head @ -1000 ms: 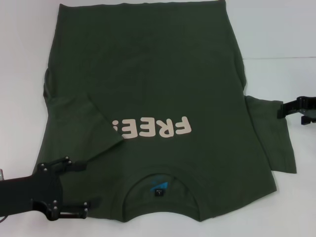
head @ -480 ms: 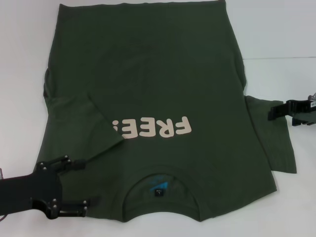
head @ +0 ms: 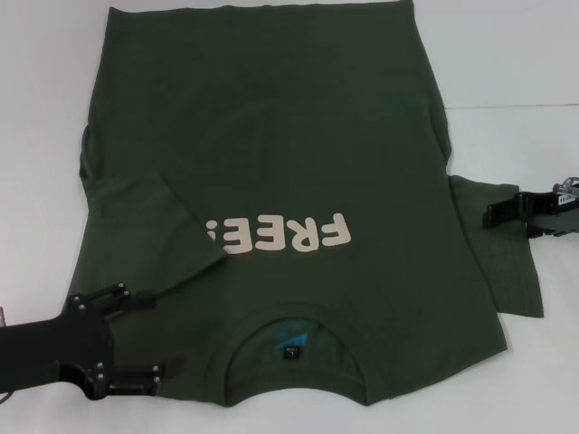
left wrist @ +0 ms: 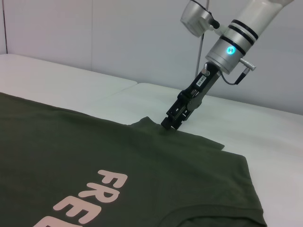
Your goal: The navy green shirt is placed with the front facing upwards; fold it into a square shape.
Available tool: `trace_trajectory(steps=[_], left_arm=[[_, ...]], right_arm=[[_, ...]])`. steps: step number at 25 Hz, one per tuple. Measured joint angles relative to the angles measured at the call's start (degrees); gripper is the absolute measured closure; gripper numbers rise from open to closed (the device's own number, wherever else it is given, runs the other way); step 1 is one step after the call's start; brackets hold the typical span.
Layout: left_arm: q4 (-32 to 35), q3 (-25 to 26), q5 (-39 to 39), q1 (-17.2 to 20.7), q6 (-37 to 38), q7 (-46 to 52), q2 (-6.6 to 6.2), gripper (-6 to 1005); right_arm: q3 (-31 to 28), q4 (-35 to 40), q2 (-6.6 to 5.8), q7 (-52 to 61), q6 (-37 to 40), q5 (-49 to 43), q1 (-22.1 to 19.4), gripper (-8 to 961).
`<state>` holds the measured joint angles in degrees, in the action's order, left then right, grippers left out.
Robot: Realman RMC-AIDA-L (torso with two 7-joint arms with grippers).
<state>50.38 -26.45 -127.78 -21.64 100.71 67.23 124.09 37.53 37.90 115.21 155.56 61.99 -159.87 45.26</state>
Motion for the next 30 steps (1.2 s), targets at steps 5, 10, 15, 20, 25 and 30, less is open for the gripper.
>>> trace_trajectory(steps=[5, 10, 15, 20, 25, 30], left_arm=[[0.1, 0.0, 0.0, -0.1, -0.1, 0.2, -0.05, 41], [0.2, 0.0, 0.1, -0.1, -0.1, 0.3, -0.10, 41], [0.2, 0.0, 0.1, -0.2, -0.1, 0.4, -0.08, 41], [0.1, 0.0, 0.1, -0.4, -0.1, 0.4, -0.08, 42], [0.0, 0.0, 0.1, -0.5, -0.6, 0.4, -0.08, 42], [0.0, 0.0, 0.0, -0.6, -0.7, 0.5, -0.08, 42]], right_arm=[[0.1, 0.0, -0.09, 0.0, 0.0, -0.3, -0.1, 159], [0.2, 0.0, -0.38, 0.0, 0.3, -0.3, -0.3, 159], [0.2, 0.0, -0.10, 0.0, 0.1, -0.3, -0.4, 159], [0.3, 0.0, 0.03, 0.0, 0.0, -0.4, -0.3, 159], [0.4, -0.2, 0.02, 0.0, 0.0, -0.3, -0.1, 158], [0.4, -0.7, 0.01, 0.0, -0.1, -0.1, 0.0, 158]])
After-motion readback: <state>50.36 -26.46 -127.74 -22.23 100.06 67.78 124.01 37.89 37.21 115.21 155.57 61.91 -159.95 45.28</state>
